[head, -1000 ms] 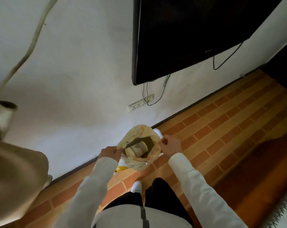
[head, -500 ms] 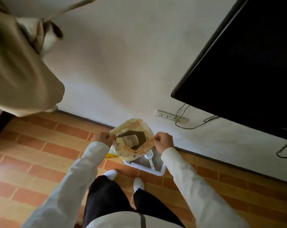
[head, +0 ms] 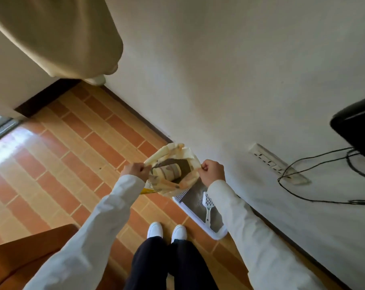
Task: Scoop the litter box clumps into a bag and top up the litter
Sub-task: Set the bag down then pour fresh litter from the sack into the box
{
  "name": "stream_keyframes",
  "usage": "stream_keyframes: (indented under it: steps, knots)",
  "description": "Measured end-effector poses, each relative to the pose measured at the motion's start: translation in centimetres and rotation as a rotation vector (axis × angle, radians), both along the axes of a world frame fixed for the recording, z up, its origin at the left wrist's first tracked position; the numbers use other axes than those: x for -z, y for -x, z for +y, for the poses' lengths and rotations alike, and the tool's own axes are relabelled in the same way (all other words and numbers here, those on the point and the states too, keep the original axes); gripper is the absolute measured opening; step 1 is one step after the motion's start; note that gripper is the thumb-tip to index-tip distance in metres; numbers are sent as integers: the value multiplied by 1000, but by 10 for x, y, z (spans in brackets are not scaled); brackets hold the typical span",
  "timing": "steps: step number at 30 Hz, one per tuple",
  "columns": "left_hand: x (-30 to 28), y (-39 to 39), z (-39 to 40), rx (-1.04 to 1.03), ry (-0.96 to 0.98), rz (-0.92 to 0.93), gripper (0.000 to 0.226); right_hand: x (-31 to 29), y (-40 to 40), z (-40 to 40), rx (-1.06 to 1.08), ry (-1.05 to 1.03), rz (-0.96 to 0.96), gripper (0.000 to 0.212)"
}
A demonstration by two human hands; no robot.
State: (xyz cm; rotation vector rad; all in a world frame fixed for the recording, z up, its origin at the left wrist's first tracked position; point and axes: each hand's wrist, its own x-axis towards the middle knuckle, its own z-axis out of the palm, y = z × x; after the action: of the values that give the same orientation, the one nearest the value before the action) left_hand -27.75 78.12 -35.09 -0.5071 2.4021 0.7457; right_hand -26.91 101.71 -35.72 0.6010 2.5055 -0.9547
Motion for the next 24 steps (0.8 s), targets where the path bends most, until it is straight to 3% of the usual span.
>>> stream_keyframes:
  steps: [14, 19, 24]
  knots:
    - [373, 33, -17, -2, -38, 216, 35, 358, 65, -16, -127, -30, 76, 12]
    - [463, 33, -11, 52, -93, 400, 42, 451, 77, -8, -187, -60, 174, 12]
    - [524, 2, -2, 80, -143, 529, 53, 505, 60, 6, -229, -73, 279, 14]
